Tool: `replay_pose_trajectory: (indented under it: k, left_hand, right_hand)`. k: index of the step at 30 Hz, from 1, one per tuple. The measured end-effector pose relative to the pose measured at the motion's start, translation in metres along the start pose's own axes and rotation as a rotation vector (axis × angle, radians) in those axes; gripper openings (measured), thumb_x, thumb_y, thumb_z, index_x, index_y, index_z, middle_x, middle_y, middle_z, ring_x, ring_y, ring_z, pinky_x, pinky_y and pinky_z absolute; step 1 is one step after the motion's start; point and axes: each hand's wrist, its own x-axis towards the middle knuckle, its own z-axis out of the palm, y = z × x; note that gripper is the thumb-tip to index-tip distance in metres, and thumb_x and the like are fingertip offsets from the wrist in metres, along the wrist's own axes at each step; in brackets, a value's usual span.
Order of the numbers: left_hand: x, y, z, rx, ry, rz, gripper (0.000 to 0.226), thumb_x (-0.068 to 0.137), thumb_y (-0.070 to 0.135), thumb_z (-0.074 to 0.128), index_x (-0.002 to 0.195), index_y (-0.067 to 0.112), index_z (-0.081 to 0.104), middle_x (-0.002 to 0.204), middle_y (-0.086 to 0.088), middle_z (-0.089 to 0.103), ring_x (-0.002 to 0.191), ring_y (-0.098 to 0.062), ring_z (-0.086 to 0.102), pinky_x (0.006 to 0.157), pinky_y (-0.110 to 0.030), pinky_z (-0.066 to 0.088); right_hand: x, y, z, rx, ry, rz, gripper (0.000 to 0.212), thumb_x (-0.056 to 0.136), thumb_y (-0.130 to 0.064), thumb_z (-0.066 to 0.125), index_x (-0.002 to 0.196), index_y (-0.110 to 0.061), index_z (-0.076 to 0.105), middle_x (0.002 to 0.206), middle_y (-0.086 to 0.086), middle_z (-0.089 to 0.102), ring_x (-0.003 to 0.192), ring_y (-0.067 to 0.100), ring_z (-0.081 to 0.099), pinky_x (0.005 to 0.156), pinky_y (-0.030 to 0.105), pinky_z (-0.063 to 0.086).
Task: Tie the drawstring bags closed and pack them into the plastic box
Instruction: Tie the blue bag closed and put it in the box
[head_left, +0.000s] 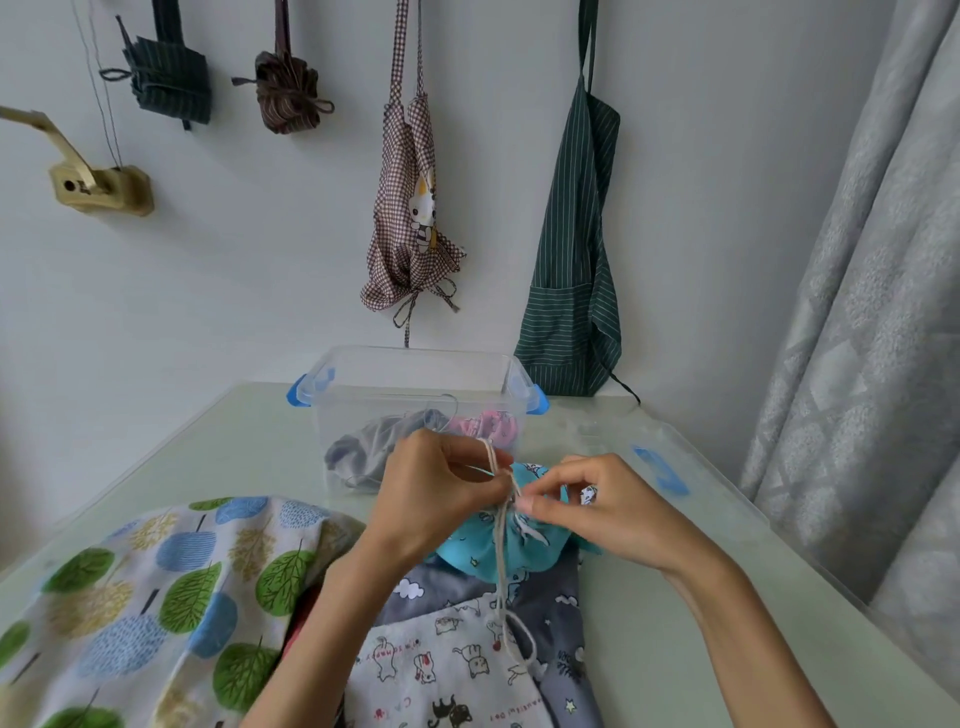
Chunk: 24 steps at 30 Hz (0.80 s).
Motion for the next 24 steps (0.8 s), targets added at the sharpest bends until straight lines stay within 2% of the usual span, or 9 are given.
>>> replay_pose_trajectory:
  k: [3,7,10,12,14,17,19,21,24]
  left_hand:
    - [-0.002,-0.003,0.005,0.115,0.075,0.050,0.006,0.069,0.034,0.080,0.072,0.034,0.075,0.067,0.022,0.071,0.066,0.007,0.067,0.070,-0.034,0.058]
    - [-0.004,-0.001,0.007,0.149,0.143,0.105,0.008,0.068,0.041,0.078,0.065,0.039,0.072,0.066,0.033,0.066,0.068,0.009,0.064,0.066,-0.029,0.054]
    - [-0.003,-0.002,0.007,0.150,0.132,0.136,0.011,0.067,0.042,0.079,0.063,0.044,0.069,0.066,0.032,0.066,0.069,0.009,0.064,0.064,-0.025,0.052]
    - [-0.001,-0.004,0.006,0.141,0.121,0.143,0.015,0.068,0.042,0.079,0.063,0.049,0.068,0.067,0.030,0.067,0.070,0.008,0.065,0.064,-0.025,0.052]
    - [0.001,-0.008,0.004,0.132,0.077,0.133,0.017,0.071,0.041,0.077,0.066,0.054,0.068,0.071,0.029,0.069,0.072,0.009,0.065,0.067,-0.028,0.054]
    - [0.005,-0.014,0.001,0.019,-0.041,0.100,0.013,0.076,0.035,0.074,0.079,0.048,0.074,0.080,0.025,0.072,0.079,0.004,0.069,0.077,-0.038,0.057]
    - [0.006,-0.015,0.002,-0.040,-0.089,0.089,0.008,0.079,0.031,0.073,0.084,0.036,0.077,0.084,0.016,0.075,0.081,-0.003,0.071,0.081,-0.042,0.057]
    - [0.006,-0.013,0.004,-0.088,-0.105,0.089,0.006,0.081,0.025,0.072,0.084,0.025,0.078,0.083,0.008,0.076,0.081,-0.008,0.072,0.081,-0.043,0.057]
    - [0.009,-0.014,0.002,-0.157,-0.103,0.091,0.008,0.083,0.021,0.071,0.083,0.016,0.078,0.085,0.003,0.076,0.083,-0.013,0.071,0.084,-0.038,0.057]
  right_hand:
    - [0.000,0.003,0.000,0.113,-0.032,0.090,0.017,0.089,-0.031,0.062,0.091,-0.021,0.076,0.093,0.001,0.072,0.080,0.010,0.060,0.084,0.023,0.047]
    - [0.003,0.010,0.007,0.344,-0.093,0.195,0.020,0.089,-0.026,0.062,0.106,-0.018,0.069,0.096,-0.008,0.072,0.083,-0.008,0.063,0.068,0.003,0.042]
    - [0.007,0.015,0.012,0.478,-0.123,0.186,0.023,0.088,-0.021,0.062,0.109,-0.018,0.070,0.108,-0.004,0.072,0.108,0.003,0.062,0.095,0.016,0.043]
    - [0.009,0.017,0.015,0.513,-0.081,0.184,0.020,0.084,-0.019,0.066,0.103,-0.017,0.073,0.105,-0.001,0.073,0.109,0.009,0.063,0.100,0.023,0.043]
    - [0.010,0.017,0.015,0.484,-0.028,0.182,0.017,0.082,-0.019,0.069,0.098,-0.017,0.075,0.093,-0.003,0.075,0.095,0.006,0.067,0.090,0.018,0.047]
    - [0.009,0.014,0.010,0.498,0.076,0.163,0.012,0.082,-0.018,0.070,0.092,-0.016,0.076,0.073,-0.006,0.073,0.066,-0.001,0.062,0.061,0.008,0.045]
    - [0.009,0.012,0.010,0.349,0.264,0.118,0.005,0.079,-0.018,0.072,0.076,-0.022,0.074,0.069,-0.008,0.070,0.060,0.000,0.059,0.057,0.014,0.046]
    - [0.010,0.013,0.015,-0.075,0.527,-0.021,0.014,0.072,-0.022,0.072,0.062,-0.025,0.062,0.065,-0.010,0.063,0.058,0.003,0.057,0.056,0.024,0.047]
    - [0.011,0.022,0.018,-0.490,0.774,-0.188,0.019,0.070,-0.021,0.072,0.064,-0.026,0.054,0.069,-0.011,0.054,0.055,0.012,0.053,0.047,0.027,0.044]
